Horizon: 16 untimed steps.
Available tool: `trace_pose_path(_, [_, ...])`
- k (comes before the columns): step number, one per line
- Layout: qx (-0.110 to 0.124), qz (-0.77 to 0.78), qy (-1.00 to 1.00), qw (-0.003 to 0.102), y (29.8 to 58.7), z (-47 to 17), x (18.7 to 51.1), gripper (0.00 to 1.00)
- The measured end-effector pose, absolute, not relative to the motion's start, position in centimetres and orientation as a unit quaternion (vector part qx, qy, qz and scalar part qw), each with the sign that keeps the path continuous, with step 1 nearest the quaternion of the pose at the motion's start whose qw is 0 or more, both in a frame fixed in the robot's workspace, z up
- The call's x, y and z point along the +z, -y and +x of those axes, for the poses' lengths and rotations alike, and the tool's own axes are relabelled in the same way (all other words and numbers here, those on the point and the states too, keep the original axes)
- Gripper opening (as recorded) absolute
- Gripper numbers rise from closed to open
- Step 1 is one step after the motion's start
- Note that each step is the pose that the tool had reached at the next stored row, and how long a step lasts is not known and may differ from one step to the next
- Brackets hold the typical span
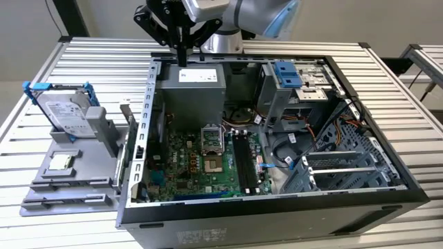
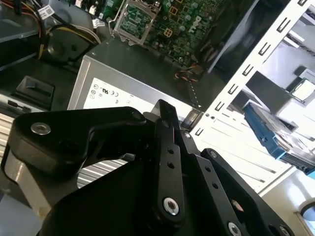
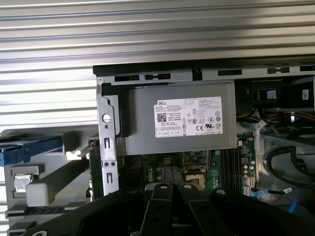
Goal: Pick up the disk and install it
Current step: 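Reach for the disk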
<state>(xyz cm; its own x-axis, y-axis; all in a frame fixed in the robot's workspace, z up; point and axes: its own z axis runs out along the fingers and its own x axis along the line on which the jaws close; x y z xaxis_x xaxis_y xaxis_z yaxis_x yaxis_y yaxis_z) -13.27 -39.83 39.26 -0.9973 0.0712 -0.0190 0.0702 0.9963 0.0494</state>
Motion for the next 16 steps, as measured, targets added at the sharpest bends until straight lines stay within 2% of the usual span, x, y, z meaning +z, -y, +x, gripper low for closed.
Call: trace_pose_path(16, [0.024, 0.035, -0.999, 0.011, 39.1, -16.2, 39.6, 0.00])
